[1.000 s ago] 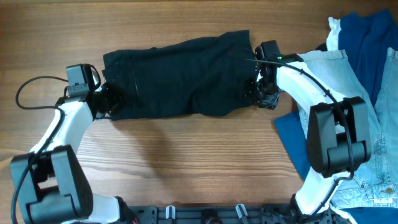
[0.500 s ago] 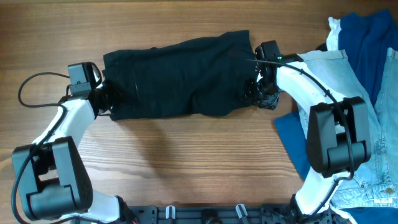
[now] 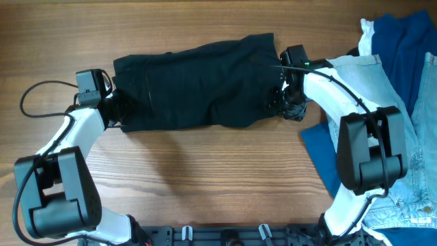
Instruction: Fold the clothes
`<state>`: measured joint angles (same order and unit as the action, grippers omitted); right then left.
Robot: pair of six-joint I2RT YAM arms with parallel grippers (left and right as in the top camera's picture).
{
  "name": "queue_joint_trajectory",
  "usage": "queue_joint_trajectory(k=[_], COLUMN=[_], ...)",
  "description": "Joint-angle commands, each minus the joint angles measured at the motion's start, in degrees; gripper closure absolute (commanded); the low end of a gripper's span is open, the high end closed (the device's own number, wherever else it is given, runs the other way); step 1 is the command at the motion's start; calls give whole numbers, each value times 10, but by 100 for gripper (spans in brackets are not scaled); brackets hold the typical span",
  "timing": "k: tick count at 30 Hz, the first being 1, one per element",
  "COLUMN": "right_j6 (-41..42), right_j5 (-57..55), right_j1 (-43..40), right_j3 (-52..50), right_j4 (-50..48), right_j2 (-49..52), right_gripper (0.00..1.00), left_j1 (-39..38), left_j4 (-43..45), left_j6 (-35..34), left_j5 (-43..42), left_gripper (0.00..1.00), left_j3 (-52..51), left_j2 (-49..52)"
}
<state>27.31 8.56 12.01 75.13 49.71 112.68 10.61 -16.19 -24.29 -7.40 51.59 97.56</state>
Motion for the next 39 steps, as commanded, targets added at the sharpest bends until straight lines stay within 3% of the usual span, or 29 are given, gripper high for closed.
queue_joint_trajectory(k=[1,3,5,11,12,13,14,22,25,29,31,34,39], right_j6=[-2,-2,-2,-2,-2,-2,-2,-1,-1,-1,-1,-1,47], right_j5=[5,5,5,5,5,5,5,5,5,5,5,5,0], right_j1=[3,3,3,3,3,3,3,3,3,3,3,3,3], right_j3=[2,2,2,2,2,2,2,2,2,2,2,2,2], right_j4=[2,3,3,5,5,5,5,3,4,3,3,4,14], right_j2=[10,10,10,10,10,10,10,10,10,10,10,10,16], right_gripper=[34,34,34,34,34,33,34,34,34,34,34,34,35], left_j1=[-3,-3,-3,2,5,8,10,11,11,11,11,12,31], left_j4=[3,2,-4,-49,-48,-43,-37,-2,10,8,7,-20,-172], left_j6=[1,1,2,33,33,33,34,33,33,33,33,47,44], left_j5=[-9,-9,-9,-4,7,19,22,-20,-37,-61,-61,-61,-60], left_gripper=[64,75,96,96,89,50,36,39,48,68,85,96,96], left_j3=[0,0,0,0,0,0,0,0,0,0,0,1,1], left_j2=[6,6,6,-17,-23,-28,-29,10,26,29,28,21,-34])
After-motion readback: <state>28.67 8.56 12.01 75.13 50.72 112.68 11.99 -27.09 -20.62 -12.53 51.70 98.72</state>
